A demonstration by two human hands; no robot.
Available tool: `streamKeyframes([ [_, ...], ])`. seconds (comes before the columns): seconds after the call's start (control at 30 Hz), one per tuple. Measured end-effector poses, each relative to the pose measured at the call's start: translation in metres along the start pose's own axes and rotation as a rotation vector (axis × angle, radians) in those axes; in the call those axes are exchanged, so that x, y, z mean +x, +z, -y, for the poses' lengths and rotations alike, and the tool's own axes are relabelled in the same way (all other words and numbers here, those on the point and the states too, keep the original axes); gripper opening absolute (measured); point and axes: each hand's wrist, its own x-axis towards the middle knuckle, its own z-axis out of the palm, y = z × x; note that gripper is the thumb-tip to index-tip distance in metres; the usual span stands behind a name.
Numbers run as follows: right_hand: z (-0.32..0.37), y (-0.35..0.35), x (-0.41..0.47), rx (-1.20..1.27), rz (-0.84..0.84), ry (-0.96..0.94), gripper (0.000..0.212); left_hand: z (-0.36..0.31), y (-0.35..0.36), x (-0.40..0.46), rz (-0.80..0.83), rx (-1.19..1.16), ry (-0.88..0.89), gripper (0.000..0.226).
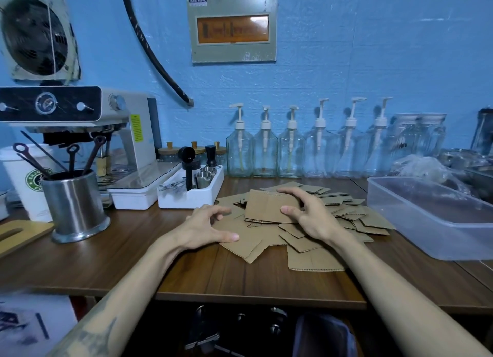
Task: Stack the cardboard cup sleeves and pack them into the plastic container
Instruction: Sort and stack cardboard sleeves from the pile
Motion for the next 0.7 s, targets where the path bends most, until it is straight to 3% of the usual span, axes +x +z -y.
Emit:
streamKeyframes([
  [0.2, 0.0, -0.002, -0.001, -0.004, -0.01, -0.033, 0.039, 0.007, -0.005, 0.003, -0.034, -0.256, -0.011, 0.044],
  [0.33, 0.001, -0.003, 0.0, 0.03, 0.004, -0.027, 0.039, 0.0, -0.007, 0.0, -0.059, -0.444, -0.06, 0.038],
  [0.5, 0.001, -0.004, 0.001, 0.081, 0.02, -0.012, 0.039, -0.021, -0.007, 0.003, -0.106, -0.779, 0.036, 0.036],
  [0.57, 0.001, -0.004, 0.002, 0.08, 0.021, -0.008, 0.04, -0.033, -0.002, 0.011, -0.178, -0.752, 0.077, 0.026],
  [0.7, 0.002, -0.005, 0.002, 0.102, 0.062, 0.011, 0.045, -0.047, 0.015, 0.031, -0.307, -0.384, 0.141, 0.021],
])
